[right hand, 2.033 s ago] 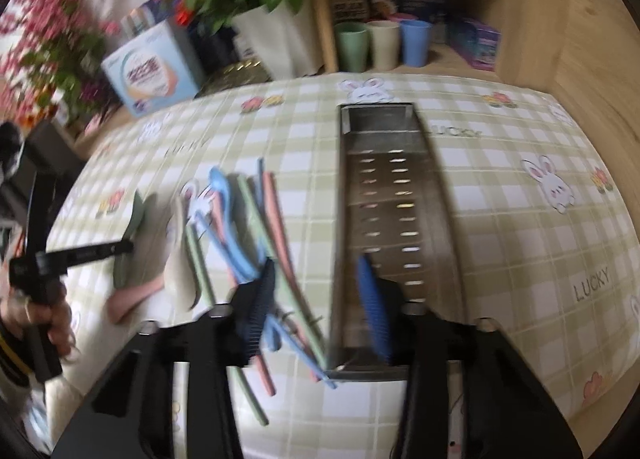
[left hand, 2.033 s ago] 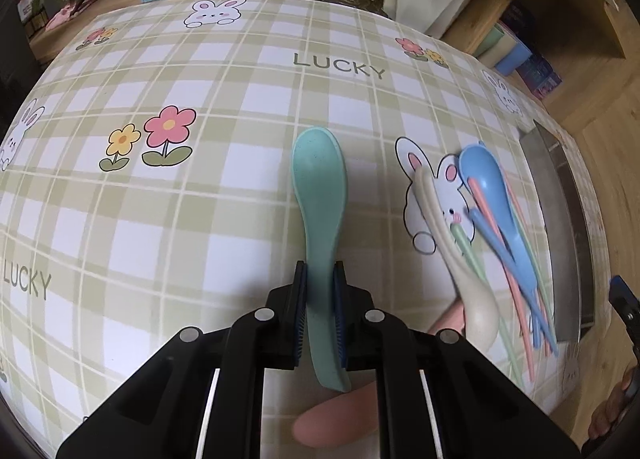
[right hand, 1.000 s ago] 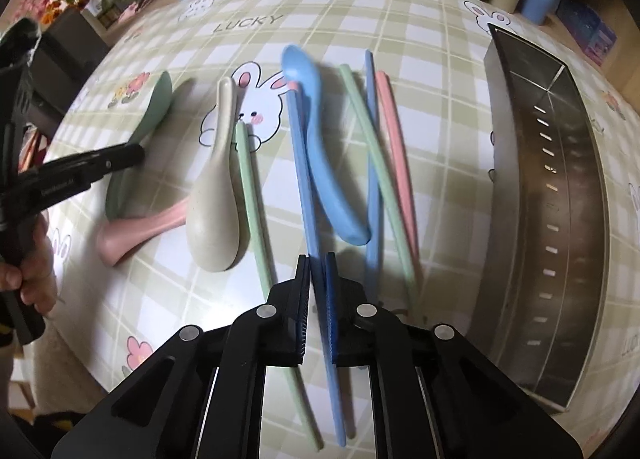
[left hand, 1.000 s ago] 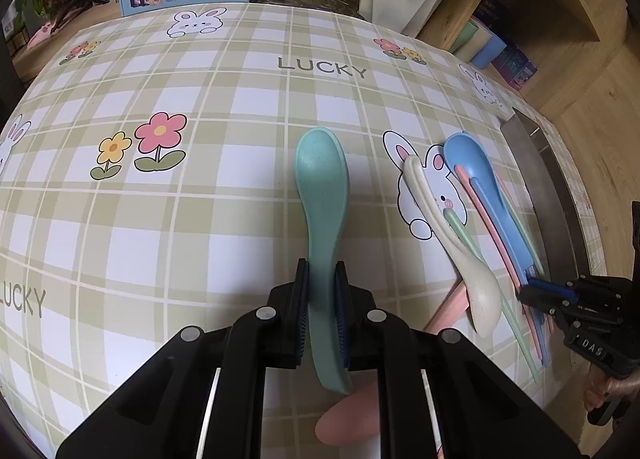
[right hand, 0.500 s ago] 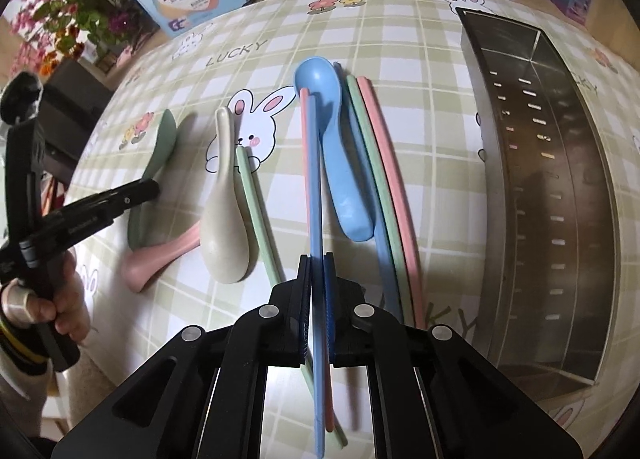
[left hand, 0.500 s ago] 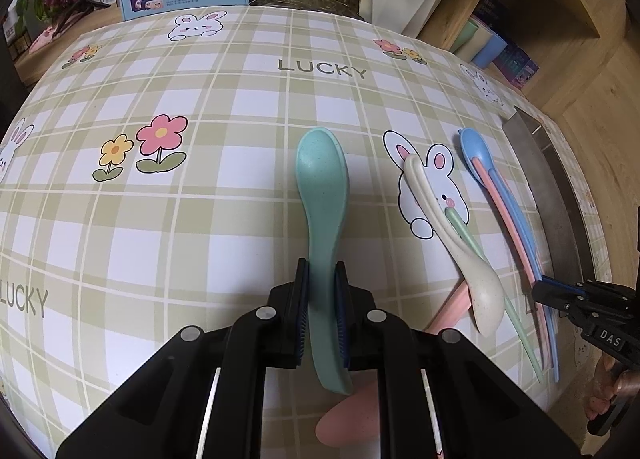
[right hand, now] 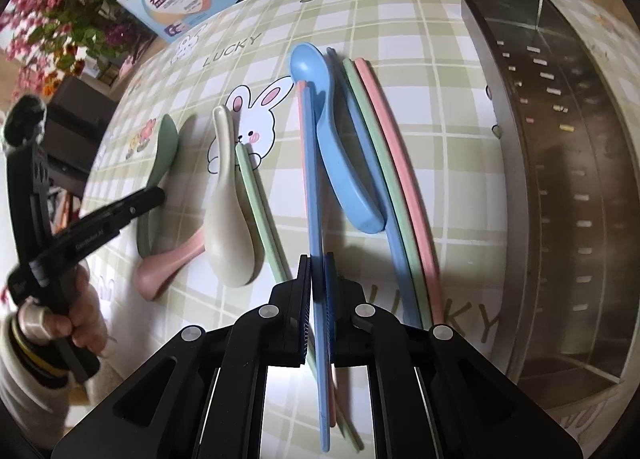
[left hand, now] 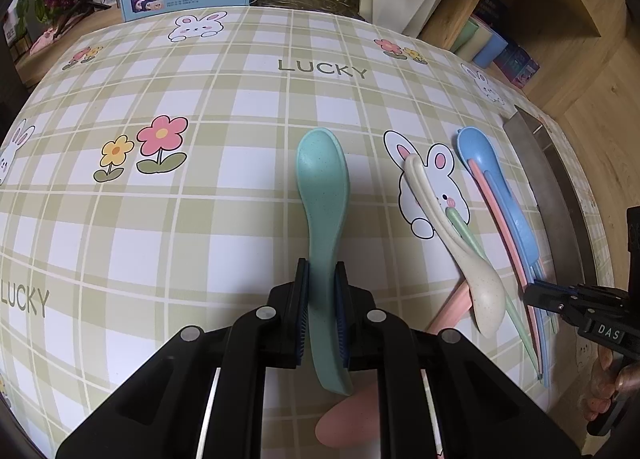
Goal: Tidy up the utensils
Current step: 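Draw the blue chopstick out of the utensil pile with the right gripper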
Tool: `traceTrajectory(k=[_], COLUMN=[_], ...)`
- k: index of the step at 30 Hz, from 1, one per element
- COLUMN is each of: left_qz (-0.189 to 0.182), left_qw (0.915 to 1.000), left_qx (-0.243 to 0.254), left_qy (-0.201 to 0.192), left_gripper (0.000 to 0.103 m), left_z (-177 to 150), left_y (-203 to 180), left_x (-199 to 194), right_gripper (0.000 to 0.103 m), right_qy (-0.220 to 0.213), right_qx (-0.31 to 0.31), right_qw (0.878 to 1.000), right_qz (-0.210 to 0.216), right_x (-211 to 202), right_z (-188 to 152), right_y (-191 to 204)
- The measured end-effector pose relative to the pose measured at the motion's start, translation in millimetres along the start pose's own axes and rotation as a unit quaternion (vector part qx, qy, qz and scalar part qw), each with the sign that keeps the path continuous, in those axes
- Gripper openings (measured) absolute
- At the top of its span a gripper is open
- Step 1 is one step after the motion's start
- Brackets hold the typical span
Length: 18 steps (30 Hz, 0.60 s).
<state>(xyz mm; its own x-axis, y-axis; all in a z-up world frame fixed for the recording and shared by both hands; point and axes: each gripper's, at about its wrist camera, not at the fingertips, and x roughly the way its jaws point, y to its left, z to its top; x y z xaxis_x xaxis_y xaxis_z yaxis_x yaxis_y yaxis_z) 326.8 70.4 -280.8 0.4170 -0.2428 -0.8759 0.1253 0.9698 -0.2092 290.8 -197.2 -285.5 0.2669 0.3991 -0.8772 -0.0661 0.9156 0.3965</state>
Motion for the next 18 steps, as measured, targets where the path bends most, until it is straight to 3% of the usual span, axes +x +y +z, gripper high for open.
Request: traceTrajectory(k=[18], left_qz=[0.002], left_qw=[1.0], left_qx=[0.003], left_qy=[-0.001], left_gripper=[0.013], left_z=[0.8], left_y=[0.0], left_x=[-0.4], right_gripper=[0.007], right_qy=[-0.011], right_qx=[0.025], right_qw=[0.999], right_qz=[0.018], right_x=[-4.1], right_z=[3.1], right_y=[-6.2])
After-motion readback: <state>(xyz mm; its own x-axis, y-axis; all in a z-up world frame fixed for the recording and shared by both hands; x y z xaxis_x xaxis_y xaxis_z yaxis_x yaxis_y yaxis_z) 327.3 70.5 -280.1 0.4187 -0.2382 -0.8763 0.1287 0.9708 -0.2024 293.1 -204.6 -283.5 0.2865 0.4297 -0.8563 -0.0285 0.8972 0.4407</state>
